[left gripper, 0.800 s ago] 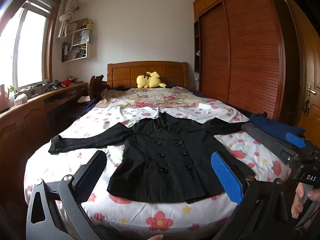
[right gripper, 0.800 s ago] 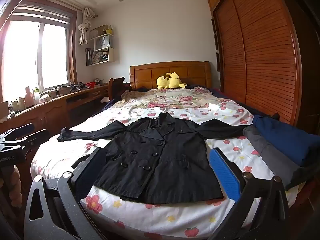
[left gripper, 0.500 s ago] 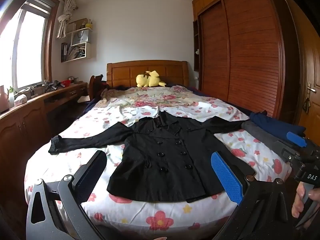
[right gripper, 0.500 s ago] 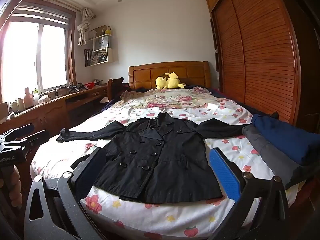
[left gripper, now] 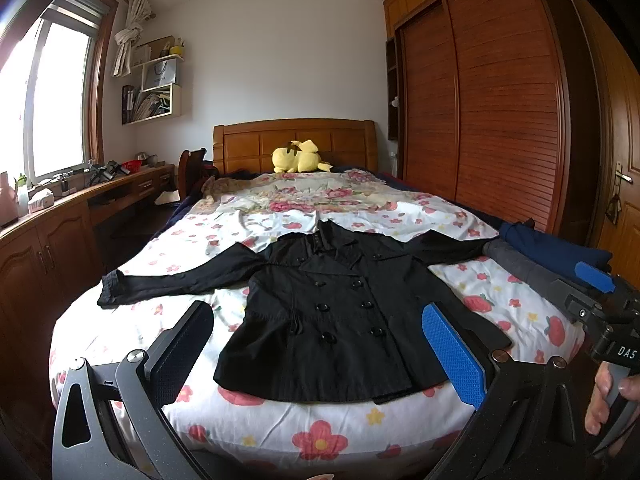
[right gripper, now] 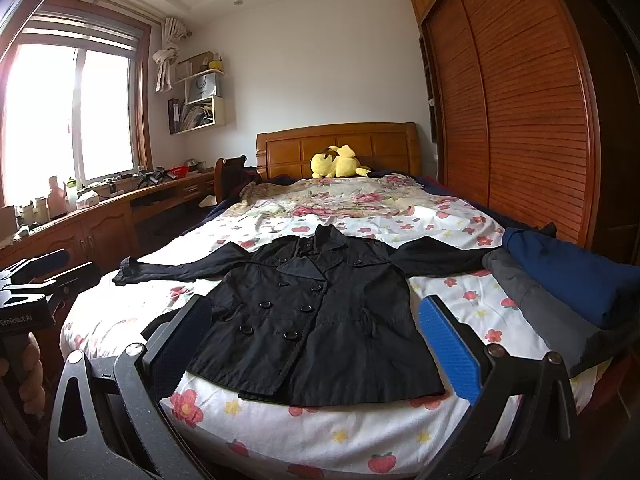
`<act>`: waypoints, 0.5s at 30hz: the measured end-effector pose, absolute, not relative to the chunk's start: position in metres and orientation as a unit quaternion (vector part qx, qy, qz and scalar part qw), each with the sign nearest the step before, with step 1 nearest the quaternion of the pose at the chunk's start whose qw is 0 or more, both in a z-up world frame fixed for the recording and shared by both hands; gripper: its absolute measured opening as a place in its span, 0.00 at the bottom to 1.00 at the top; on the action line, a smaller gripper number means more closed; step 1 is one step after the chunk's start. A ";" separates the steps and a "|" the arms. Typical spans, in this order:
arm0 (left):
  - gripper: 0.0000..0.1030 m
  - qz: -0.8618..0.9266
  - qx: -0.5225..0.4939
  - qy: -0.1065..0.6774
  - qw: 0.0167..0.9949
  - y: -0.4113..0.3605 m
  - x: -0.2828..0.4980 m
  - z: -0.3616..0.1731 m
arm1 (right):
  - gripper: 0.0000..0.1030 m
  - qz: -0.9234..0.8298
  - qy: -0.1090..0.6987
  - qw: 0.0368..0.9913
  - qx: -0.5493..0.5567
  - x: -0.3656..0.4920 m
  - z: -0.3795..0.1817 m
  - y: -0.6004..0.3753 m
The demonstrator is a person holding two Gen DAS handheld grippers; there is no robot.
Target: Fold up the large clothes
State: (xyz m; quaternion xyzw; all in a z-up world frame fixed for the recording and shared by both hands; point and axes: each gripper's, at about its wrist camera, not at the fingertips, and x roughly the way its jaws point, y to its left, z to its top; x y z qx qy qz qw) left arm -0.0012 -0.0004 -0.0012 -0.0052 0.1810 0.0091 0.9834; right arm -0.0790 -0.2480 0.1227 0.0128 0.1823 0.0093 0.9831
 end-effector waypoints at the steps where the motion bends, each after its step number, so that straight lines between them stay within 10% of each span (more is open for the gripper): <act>1: 1.00 0.009 -0.005 0.181 0.983 0.000 -0.001 -0.001 | 1.00 0.009 0.182 0.983 0.013 -0.079 0.123 -0.248; 15: 1.00 0.008 -0.003 0.181 0.983 0.002 -0.002 0.000 | 1.00 0.010 0.183 0.983 0.014 -0.080 0.123 -0.249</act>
